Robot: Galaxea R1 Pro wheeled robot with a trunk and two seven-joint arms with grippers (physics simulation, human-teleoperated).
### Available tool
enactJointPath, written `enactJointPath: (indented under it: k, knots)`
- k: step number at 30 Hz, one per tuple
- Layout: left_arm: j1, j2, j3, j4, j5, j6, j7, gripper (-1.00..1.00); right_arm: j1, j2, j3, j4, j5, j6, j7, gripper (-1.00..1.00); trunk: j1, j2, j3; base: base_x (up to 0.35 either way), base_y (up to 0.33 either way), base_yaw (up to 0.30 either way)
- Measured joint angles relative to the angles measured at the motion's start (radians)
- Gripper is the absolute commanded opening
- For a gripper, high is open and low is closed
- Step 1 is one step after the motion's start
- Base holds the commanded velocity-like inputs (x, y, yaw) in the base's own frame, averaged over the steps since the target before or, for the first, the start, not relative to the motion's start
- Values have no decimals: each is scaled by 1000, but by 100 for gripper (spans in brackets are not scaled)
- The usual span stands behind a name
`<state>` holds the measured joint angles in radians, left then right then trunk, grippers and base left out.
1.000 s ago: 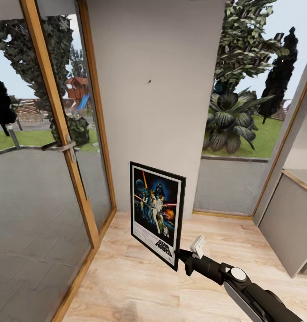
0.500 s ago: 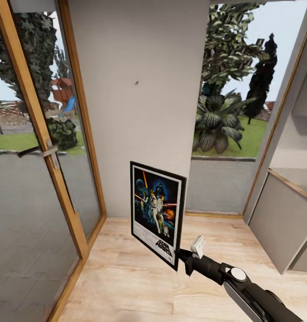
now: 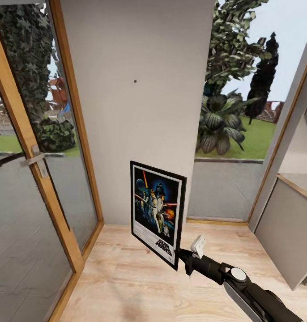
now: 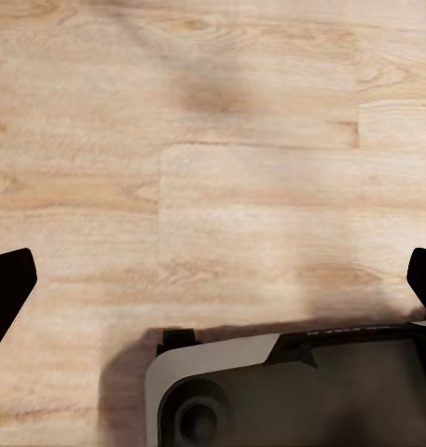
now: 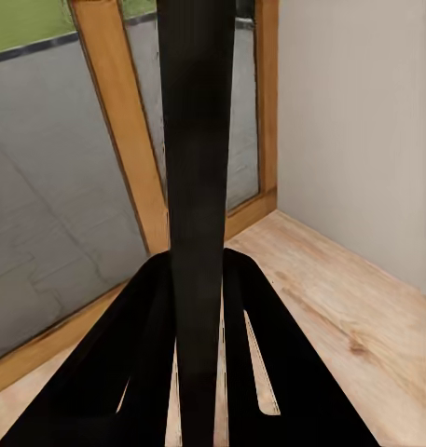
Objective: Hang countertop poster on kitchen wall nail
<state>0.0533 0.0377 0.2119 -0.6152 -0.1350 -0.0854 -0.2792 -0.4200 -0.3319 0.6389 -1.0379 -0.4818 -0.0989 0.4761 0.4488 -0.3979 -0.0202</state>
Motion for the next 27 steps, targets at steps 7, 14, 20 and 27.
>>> enactJointPath:
  k: [7, 14, 20, 27]
  knots:
    - [0, 0, 0, 0, 0, 0, 0, 100, 0, 0, 0, 0, 0, 0, -1, -100, 0, 0, 0, 336, 0, 0]
    - [0, 0, 0, 0, 0, 0, 0, 100, 0, 4, 0, 0, 0, 0, 0, -100, 0, 0, 0, 336, 0, 0]
    - [0, 0, 0, 0, 0, 0, 0, 100, 0, 5, 0, 0, 0, 0, 0, -100, 0, 0, 0, 336, 0, 0]
    - [0, 0, 0, 0, 0, 0, 0, 100, 0, 5, 0, 0, 0, 3, 0, -100, 0, 0, 0, 310, 0, 0]
